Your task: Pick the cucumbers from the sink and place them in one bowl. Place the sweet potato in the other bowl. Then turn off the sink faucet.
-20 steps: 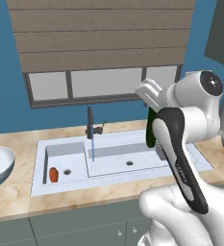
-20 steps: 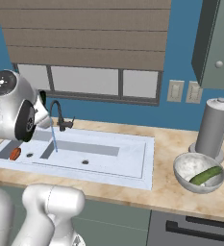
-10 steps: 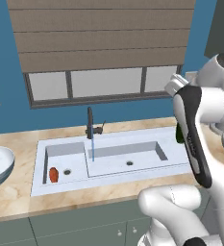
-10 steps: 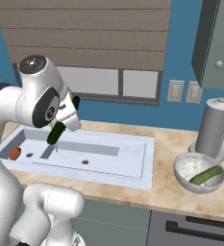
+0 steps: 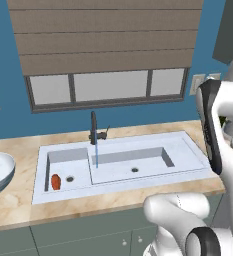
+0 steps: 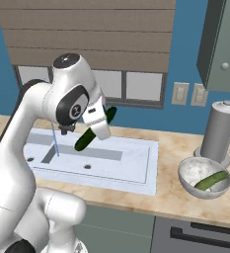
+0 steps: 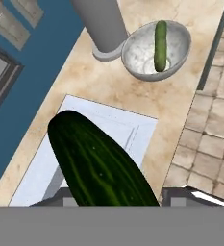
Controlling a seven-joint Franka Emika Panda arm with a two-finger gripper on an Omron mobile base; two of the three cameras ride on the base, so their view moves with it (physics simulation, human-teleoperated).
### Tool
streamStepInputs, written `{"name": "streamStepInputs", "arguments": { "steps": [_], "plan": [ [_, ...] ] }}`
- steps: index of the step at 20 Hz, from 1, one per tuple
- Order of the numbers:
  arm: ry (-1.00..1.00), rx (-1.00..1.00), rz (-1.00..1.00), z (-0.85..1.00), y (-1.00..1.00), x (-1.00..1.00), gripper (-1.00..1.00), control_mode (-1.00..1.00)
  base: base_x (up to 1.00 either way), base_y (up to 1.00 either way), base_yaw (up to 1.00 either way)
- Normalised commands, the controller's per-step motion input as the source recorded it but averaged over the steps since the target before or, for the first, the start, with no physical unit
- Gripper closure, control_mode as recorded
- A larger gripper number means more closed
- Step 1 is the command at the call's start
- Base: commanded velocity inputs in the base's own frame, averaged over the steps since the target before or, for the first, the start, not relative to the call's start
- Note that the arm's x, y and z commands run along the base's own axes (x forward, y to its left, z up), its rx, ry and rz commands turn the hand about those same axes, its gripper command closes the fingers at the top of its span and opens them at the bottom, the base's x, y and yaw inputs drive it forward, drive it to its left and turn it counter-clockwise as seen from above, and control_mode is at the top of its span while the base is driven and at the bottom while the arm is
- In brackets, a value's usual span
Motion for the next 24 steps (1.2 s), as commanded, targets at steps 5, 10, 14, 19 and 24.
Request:
{"name": "streamStepInputs", "arguments": {
  "steps": [5, 10, 14, 19, 24],
  "plan": [
    [0.14, 0.00, -0.20, -0.19, -0.89, 0.00, 1.00, -1.00, 0.00, 0.00, 0.00],
    [0.10, 0.00, -0.14, -0.27, -0.84, 0.00, 1.00, -1.00, 0.00, 0.00, 0.00],
    [0.09, 0.00, -0.09, -0.30, -0.73, 0.02, 1.00, -1.00, 0.00, 0.00, 0.00],
    [0.07, 0.00, -0.06, -0.32, -0.57, 0.09, 1.00, -1.00, 0.00, 0.00, 0.00],
    [0.02, 0.03, -0.02, -0.20, -0.49, 0.25, 1.00, -1.00, 0.00, 0.00, 0.00]
  ]
}}
